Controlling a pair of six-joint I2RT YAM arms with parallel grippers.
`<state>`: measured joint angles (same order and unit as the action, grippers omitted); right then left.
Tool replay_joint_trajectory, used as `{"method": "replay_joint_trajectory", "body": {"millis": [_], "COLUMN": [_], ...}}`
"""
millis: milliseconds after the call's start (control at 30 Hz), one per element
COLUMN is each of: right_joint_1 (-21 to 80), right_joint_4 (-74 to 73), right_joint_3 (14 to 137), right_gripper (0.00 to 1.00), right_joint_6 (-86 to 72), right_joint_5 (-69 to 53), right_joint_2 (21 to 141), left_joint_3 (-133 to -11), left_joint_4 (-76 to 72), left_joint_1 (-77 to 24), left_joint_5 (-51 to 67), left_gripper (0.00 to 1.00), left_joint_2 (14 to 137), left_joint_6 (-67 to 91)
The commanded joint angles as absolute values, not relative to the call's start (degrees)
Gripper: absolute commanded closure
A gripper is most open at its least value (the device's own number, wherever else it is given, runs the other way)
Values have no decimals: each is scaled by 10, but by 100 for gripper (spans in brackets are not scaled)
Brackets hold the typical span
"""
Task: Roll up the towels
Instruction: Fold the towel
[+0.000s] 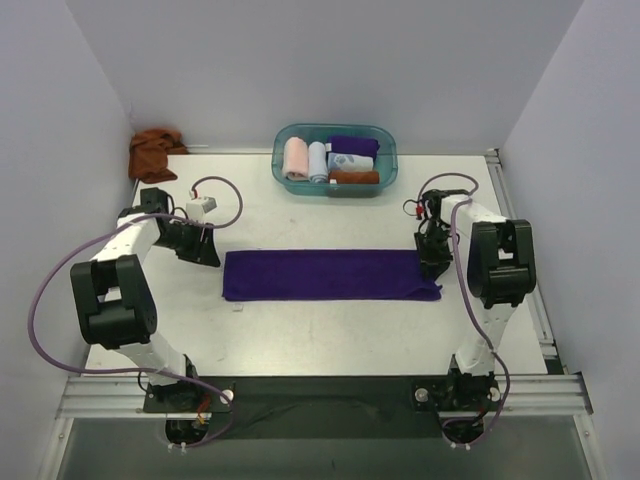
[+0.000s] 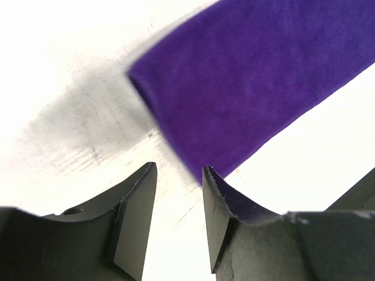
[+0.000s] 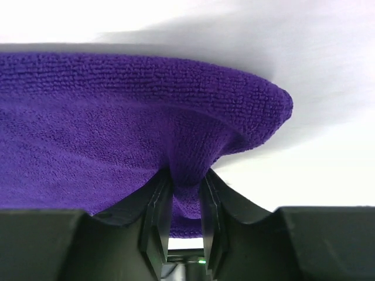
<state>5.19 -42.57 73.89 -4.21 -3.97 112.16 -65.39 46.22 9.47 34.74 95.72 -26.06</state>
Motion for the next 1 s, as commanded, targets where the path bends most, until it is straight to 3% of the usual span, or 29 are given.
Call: {"method": "replay_joint_trajectory", "body": {"millis": [0, 67, 133, 167, 267, 800, 967], "right_joint_1": [17, 2, -12, -18, -25, -63, -62], "right_joint_4": [-459, -463, -469, -473, -481, -455, -439], "right_joint_3": [771, 781, 794, 798, 802, 805, 790], "right_gripper": [76, 75, 64, 54, 47, 51, 58], "right_joint_6": [14, 44, 70, 75, 80, 28, 16], "right_joint_5": [37, 37, 29, 12, -14, -72, -77], "right_joint_2": [1147, 1150, 1142, 1130, 1101, 1146, 1166], "left_joint_3": [-679, -678, -674, -672, -672, -672, -668], "left_joint_4": [447, 447, 446, 446, 447, 447, 446], "left_joint_1": [97, 98, 97, 98, 97, 98, 98], "left_joint_5": [365, 363, 364, 366, 376, 388, 385], "left_gripper": [52, 52, 52, 52, 52, 52, 52], "left_joint_2": [933, 933, 933, 934, 940, 939, 933], "left_joint_6": [-250, -254, -258, -257, -257, -246, -248]}}
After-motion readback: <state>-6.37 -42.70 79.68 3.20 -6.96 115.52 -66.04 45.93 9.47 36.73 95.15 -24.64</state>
